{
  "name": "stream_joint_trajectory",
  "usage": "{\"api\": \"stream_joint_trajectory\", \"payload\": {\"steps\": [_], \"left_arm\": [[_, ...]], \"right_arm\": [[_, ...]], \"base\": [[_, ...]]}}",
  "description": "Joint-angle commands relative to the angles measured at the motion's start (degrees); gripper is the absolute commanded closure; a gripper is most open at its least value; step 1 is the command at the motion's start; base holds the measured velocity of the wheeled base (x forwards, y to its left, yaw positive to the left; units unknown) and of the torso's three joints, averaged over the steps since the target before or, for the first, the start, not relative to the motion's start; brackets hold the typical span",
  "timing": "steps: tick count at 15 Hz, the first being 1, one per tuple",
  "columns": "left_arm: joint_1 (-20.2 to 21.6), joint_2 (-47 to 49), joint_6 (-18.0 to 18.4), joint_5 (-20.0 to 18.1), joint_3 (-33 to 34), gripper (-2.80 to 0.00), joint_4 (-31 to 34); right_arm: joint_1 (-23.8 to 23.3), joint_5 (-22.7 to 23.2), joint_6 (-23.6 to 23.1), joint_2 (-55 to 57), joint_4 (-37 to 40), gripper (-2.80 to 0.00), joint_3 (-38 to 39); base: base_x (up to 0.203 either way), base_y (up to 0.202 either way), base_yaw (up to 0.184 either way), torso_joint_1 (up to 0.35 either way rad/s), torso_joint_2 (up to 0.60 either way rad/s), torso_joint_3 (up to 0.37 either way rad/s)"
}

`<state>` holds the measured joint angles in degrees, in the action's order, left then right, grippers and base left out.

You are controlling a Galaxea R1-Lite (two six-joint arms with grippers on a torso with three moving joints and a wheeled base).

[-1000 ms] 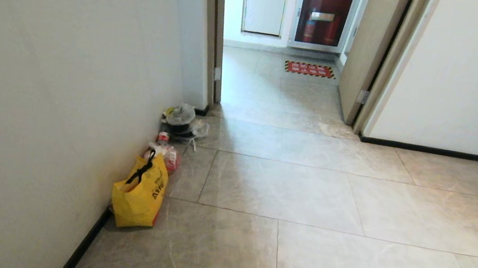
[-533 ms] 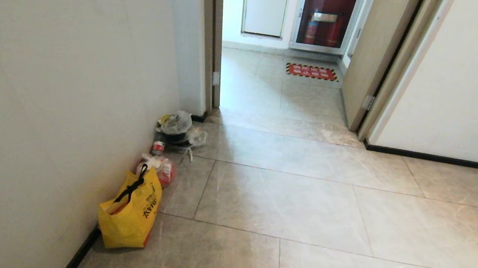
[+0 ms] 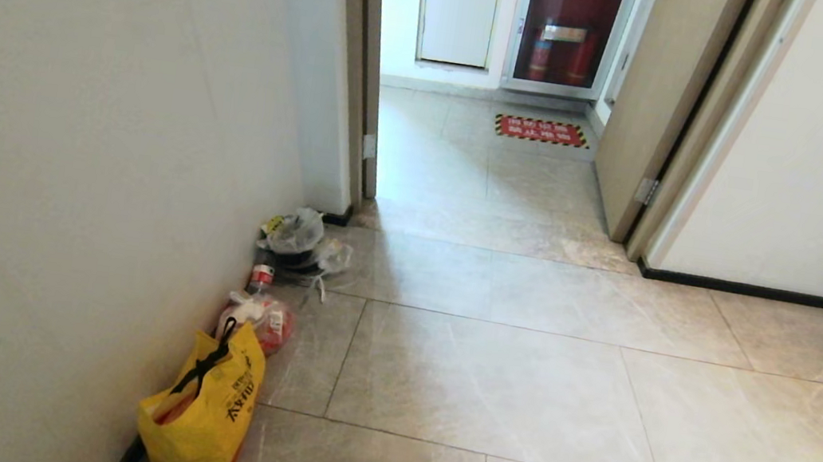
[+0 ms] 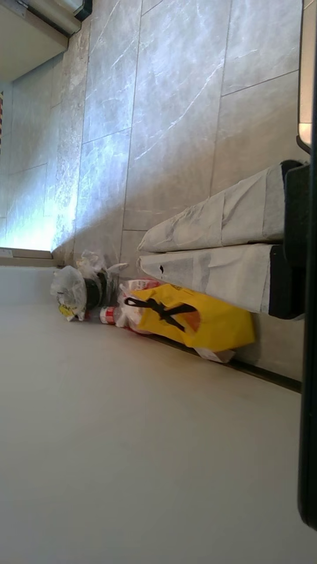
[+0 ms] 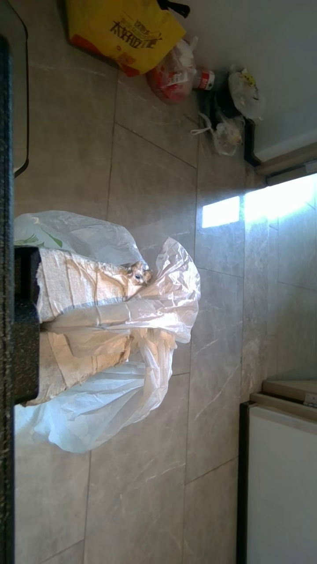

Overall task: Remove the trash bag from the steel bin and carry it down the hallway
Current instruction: Put the trash bag at the door

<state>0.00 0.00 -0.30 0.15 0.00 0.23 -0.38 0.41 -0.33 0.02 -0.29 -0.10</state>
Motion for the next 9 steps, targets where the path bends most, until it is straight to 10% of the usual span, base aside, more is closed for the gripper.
{"api": "stream_joint_trajectory", "payload": {"steps": [1,9], "left_arm": [[0.0,0.0,-0.05,0.03,0.0,0.0,0.03],[0.0,0.0,-0.05,0.03,0.0,0.0,0.03]], "right_arm": [[0.03,0.02,-0.02,0.06,-0.03,0.0,0.01],[0.03,0.02,-0.02,-0.02,0.03,0.0,0.01]], "base": [[0.192,0.0,0.003,-0.001,0.01,0.006],[0.197,0.0,0.001,0.003,0.0,0.002]]}}
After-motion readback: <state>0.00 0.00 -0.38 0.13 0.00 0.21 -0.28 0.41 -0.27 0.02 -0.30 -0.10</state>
